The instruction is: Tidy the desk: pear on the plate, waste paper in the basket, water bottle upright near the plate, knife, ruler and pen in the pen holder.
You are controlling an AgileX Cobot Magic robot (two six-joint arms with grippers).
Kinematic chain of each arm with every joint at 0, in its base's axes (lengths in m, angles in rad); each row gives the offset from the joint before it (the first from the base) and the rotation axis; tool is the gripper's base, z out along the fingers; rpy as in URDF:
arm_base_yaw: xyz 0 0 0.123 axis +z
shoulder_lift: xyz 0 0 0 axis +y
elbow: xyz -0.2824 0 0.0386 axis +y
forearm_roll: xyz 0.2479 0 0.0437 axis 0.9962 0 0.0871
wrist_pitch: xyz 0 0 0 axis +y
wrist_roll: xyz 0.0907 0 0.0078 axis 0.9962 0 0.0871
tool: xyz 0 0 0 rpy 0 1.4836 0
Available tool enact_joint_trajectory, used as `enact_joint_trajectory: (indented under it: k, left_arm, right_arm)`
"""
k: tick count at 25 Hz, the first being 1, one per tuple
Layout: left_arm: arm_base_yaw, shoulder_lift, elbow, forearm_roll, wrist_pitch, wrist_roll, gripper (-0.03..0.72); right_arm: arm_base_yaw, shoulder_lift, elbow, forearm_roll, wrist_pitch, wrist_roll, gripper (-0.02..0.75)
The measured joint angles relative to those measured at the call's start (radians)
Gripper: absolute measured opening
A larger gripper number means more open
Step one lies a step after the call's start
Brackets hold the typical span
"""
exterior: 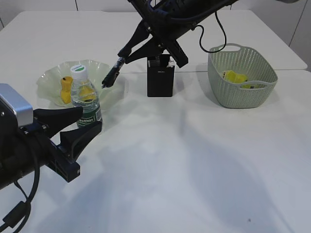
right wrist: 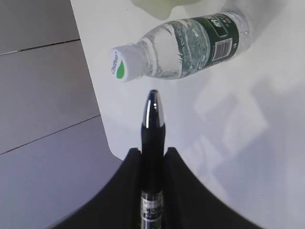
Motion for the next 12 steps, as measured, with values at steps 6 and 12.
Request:
enact_joint_trajectory:
  k: [6, 12]
  left_arm:
    - [0.000, 0.000, -0.002, 0.000, 0.000, 0.076, 0.376]
    - [0.000, 0.000, -0.010, 0.022, 0.000, 0.199, 0.376]
  right_arm:
    - [0.000, 0.000, 0.000, 0.002, 0.000, -0.002, 0.088]
    - [0.000, 0.000, 0.000, 0.030, 0.000, -0.011, 0.088]
